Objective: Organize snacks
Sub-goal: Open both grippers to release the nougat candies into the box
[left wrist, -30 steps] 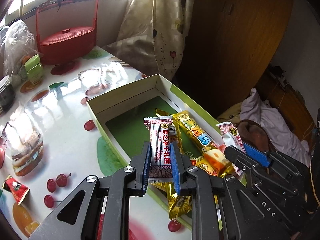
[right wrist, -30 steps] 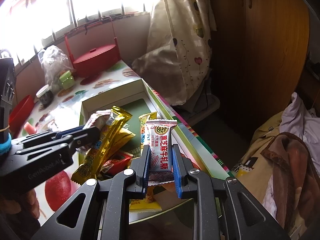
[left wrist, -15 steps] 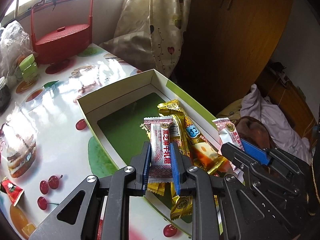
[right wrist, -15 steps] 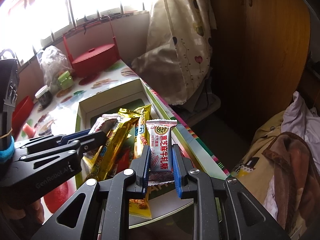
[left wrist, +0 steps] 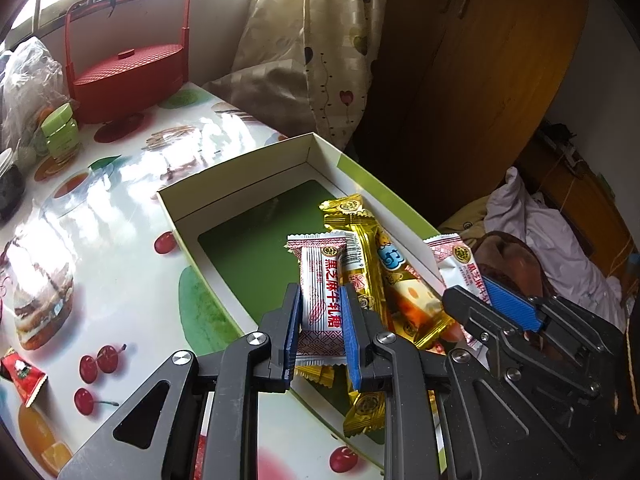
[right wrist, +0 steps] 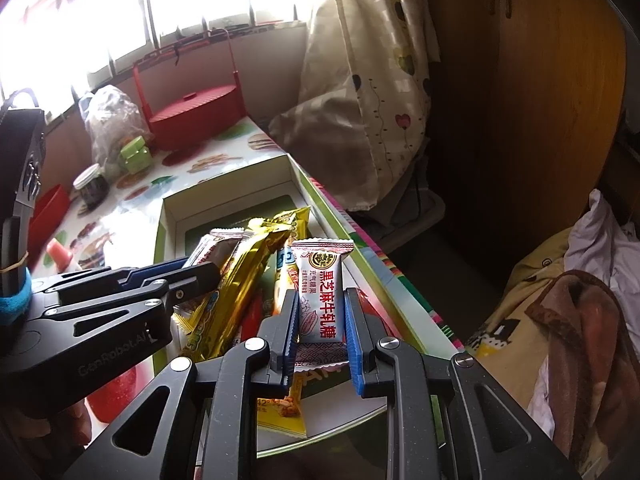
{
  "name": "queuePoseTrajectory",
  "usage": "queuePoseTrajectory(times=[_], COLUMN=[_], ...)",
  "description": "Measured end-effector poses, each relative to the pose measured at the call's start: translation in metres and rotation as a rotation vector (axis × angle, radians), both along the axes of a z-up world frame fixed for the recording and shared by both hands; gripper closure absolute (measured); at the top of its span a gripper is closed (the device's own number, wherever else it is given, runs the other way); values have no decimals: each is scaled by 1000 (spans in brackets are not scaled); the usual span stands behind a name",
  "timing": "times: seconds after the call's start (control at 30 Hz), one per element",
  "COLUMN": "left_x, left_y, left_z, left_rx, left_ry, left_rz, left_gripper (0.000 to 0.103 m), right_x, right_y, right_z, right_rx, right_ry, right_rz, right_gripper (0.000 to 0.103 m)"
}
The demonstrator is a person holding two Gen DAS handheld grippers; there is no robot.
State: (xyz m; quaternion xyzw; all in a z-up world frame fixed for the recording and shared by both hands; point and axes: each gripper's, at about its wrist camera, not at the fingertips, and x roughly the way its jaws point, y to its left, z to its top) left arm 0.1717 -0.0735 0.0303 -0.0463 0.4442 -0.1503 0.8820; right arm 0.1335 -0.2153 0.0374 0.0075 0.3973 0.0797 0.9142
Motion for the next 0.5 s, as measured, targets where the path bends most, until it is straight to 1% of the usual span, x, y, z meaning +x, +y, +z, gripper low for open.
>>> queuePoseTrajectory(times=[0.27, 0.33, 0.43, 0.5], left_x=[-2, -2, -3, -2], left_y=[1, 0, 3, 5], left_z=[1, 1, 2, 2], left_rx=[21, 20, 15, 17], left_ry=[-12, -14, -20, -20], left_rz=[14, 15, 24, 29], left_gripper=[79, 75, 63, 63], right_x=[0, 0, 0, 1], right_y=[0, 0, 0, 1], right_z=[-1, -1, -1, -1], right_rx=[-2, -2, -3, -2], right_ry=[-6, -6, -8, -8], right_rz=[7, 9, 14, 14], right_gripper=[82, 81, 79, 78])
